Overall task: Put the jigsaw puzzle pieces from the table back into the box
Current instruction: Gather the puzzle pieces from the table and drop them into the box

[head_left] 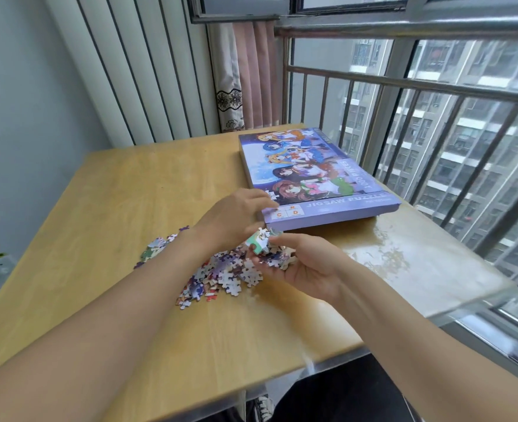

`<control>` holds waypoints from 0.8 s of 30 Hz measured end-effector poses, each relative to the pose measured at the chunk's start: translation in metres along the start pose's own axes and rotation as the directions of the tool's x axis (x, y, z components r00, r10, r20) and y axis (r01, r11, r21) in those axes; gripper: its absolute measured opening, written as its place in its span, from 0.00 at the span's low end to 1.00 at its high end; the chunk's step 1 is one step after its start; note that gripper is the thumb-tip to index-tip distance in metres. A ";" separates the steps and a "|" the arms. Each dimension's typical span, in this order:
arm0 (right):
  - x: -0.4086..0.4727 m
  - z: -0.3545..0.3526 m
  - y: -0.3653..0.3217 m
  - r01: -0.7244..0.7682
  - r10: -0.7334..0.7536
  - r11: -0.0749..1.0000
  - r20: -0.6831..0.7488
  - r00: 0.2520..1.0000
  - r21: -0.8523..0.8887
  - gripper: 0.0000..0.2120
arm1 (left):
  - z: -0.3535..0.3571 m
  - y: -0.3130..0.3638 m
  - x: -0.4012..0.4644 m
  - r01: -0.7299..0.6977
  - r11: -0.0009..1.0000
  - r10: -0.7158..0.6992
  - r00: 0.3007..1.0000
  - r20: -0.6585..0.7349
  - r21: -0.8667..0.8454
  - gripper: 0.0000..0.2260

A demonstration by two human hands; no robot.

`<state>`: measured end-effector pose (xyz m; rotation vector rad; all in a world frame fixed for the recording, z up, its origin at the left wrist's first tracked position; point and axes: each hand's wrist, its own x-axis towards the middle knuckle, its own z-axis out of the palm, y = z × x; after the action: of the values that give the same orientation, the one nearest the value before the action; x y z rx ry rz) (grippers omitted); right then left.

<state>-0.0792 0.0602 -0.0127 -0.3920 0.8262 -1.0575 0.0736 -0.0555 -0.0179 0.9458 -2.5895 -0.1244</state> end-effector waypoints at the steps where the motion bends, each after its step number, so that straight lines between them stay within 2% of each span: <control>1: -0.003 -0.005 -0.002 -0.003 0.003 1.000 -0.007 1.000 -0.007 0.14 | 0.005 0.002 0.003 -0.012 1.000 0.012 0.999 -0.043 0.000 0.15; 3: -0.008 -0.014 -0.006 -0.007 0.006 1.000 -0.032 0.999 -0.012 0.14 | 0.011 0.002 0.009 0.054 0.995 -0.067 0.985 -0.158 -0.082 0.11; 5: -0.014 -0.024 -0.014 0.007 -0.006 1.000 -0.065 0.998 0.001 0.14 | 0.010 0.004 0.019 0.154 0.963 -0.212 0.938 -0.273 -0.219 0.13; 7: -0.019 -0.029 -0.026 0.031 -0.029 0.999 -0.096 0.995 0.022 0.14 | -0.002 0.009 0.029 0.192 0.944 -0.282 0.892 -0.353 -0.268 0.13; 12: -0.020 -0.014 -0.074 0.147 -0.137 0.987 -0.143 0.980 0.062 0.12 | -0.042 0.020 0.057 0.175 0.945 -0.284 0.856 -0.432 -0.275 0.11; 17: -0.012 0.010 -0.125 0.268 -0.223 0.949 -0.247 0.943 0.168 0.15 | -0.080 0.027 0.076 0.127 0.931 -0.287 0.831 -0.477 -0.341 0.13; 24: -0.009 0.042 -0.163 0.294 -0.253 0.950 -0.286 0.924 0.110 0.15 | -0.099 0.029 0.084 0.074 0.932 -0.245 0.850 -0.467 -0.354 0.11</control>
<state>-0.1485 -0.0109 0.1230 -0.2416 0.9421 -1.4492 0.0346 -0.0817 0.1065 0.9235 -1.9295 -0.2956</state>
